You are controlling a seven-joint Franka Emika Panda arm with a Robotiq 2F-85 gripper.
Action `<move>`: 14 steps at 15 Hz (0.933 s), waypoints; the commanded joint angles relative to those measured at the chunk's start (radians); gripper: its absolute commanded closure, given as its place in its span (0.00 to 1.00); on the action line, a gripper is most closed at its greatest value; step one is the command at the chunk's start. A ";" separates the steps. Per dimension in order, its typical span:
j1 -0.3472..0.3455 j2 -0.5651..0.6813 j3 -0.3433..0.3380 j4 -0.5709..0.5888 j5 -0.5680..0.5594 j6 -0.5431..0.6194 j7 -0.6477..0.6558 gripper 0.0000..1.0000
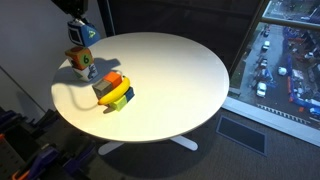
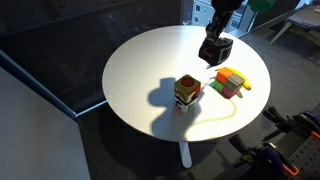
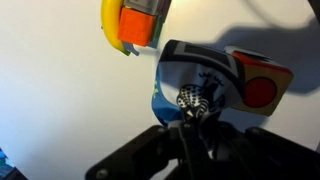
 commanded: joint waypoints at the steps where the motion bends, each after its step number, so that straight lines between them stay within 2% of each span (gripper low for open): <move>1: 0.020 -0.009 0.021 0.024 -0.029 -0.042 -0.001 0.95; 9: 0.062 0.001 0.063 0.027 -0.039 -0.033 0.032 0.95; 14: 0.073 0.014 0.076 0.025 -0.050 -0.011 0.133 0.95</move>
